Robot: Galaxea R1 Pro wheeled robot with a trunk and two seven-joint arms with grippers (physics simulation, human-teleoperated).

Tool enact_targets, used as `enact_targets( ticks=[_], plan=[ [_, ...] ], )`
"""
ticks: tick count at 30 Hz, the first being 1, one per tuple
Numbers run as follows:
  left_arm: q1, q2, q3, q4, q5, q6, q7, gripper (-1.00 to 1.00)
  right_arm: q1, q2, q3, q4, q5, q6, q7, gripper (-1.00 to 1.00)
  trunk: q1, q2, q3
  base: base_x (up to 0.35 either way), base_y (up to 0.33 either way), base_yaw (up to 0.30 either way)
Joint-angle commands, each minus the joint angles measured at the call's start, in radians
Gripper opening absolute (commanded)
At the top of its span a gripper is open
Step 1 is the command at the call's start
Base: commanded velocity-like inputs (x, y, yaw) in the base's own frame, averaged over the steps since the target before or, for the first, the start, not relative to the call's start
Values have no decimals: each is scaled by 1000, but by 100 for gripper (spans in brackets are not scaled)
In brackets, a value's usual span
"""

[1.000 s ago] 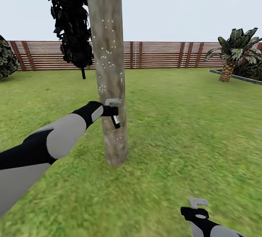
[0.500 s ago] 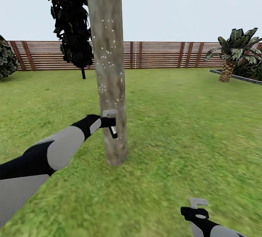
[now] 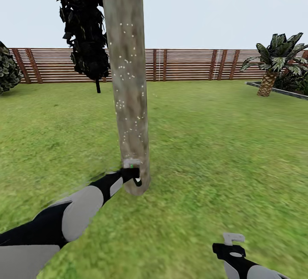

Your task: In the garden, pick up the pesticide atomizer on the floor and spray pesticide onto both trees until each tree trunk is fully covered.

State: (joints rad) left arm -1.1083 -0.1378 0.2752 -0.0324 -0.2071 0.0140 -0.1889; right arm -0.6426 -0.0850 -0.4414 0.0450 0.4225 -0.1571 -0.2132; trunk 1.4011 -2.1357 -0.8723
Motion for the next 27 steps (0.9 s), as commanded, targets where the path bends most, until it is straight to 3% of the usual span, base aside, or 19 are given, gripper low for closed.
enact_targets(
  ticks=[1,5,9,18,27],
  plan=[
    [16,0,13,-3,-8,-14,-3,-100,-2,-1,-8,5,10,-7,-5,100,0,-1,-1,0,0,0],
    [119,0,13,-4,-7,-112,-2,-100,-2,0,-8,5,12,-6,-5,100,0,-1,-1,0,0,0],
    [169,5,15,-5,-5,-154,0,-100,-2,21,-8,7,13,-6,-2,100,0,-1,-1,11,37,0],
    [180,63,16,-6,-6,-163,-1,-100,-2,36,-8,7,13,-7,-2,100,0,-1,-1,100,283,0],
    [180,88,16,-6,-6,-161,-2,-100,-2,36,-8,7,13,-7,-2,100,0,-1,1,45,342,-88]
  ],
)
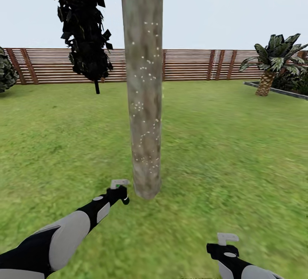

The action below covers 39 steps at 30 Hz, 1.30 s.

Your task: In the garden, pick up the pesticide atomizer on the floor and spray pesticide onto both trees until each tree trunk is fully covered.

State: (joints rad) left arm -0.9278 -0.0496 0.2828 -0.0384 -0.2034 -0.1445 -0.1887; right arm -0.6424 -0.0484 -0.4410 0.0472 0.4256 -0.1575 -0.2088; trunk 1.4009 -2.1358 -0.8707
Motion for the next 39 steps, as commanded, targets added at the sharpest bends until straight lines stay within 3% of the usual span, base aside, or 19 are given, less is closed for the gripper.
enact_targets(
  ticks=[1,20,39],
  plan=[
    [0,2,9,0,-10,-3,-3,-100,-2,-1,-8,5,10,-7,-6,100,0,0,0,2,350,-261],
    [0,7,9,0,-10,-1,-3,-100,-2,0,-8,5,10,-6,-6,100,0,0,2,0,350,-205],
    [0,7,9,0,-10,-2,-4,-100,-2,1,-8,5,10,-5,-6,100,0,0,0,0,350,-293]
  ],
)
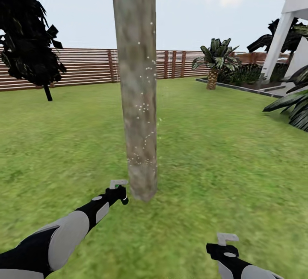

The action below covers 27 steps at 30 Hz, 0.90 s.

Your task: In the garden, pick up the pesticide atomizer on the floor and spray pesticide onto both trees until each tree trunk is fully covered.

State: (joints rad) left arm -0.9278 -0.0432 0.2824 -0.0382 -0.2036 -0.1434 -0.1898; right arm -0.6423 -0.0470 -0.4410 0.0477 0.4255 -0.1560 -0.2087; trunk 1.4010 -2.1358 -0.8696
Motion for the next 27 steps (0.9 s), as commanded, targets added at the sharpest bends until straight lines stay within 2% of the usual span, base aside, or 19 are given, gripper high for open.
enact_targets(
  ticks=[1,10,13,18,27],
  plan=[
    [0,0,9,0,-10,-3,-2,-100,-2,-1,-8,5,10,-7,-6,100,0,0,-1,0,350,-300],
    [0,0,9,0,-10,-4,-2,-100,-2,-1,-8,6,10,-7,-6,100,0,0,-8,-8,350,-297],
    [0,0,9,0,-10,-4,-2,-100,-2,-1,-8,6,10,-7,-6,100,0,0,-10,-88,350,-135],
    [0,0,9,0,-10,-4,-2,-100,-2,-1,-8,6,10,-7,-5,100,0,0,-14,-148,349,-175],
    [0,0,9,0,-10,-4,-2,-100,-2,-1,-8,6,10,-7,-5,100,0,0,-20,-189,341,-291]
  ],
)
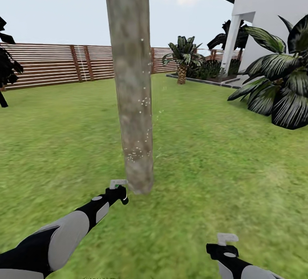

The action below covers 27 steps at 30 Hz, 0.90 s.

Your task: In the garden, pick up the pesticide atomizer on the floor and spray pesticide onto both trees until each tree trunk is fully covered.

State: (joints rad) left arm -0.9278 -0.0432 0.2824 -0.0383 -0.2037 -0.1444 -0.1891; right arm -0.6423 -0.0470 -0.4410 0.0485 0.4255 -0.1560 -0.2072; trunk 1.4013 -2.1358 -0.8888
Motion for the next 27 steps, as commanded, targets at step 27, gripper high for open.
enact_targets(
  ticks=[27],
  plan=[
    [0,0,9,0,-9,-3,-3,-100,-2,-1,-8,5,10,-7,-6,100,-1,0,-13,-62,344,-205]
  ],
)
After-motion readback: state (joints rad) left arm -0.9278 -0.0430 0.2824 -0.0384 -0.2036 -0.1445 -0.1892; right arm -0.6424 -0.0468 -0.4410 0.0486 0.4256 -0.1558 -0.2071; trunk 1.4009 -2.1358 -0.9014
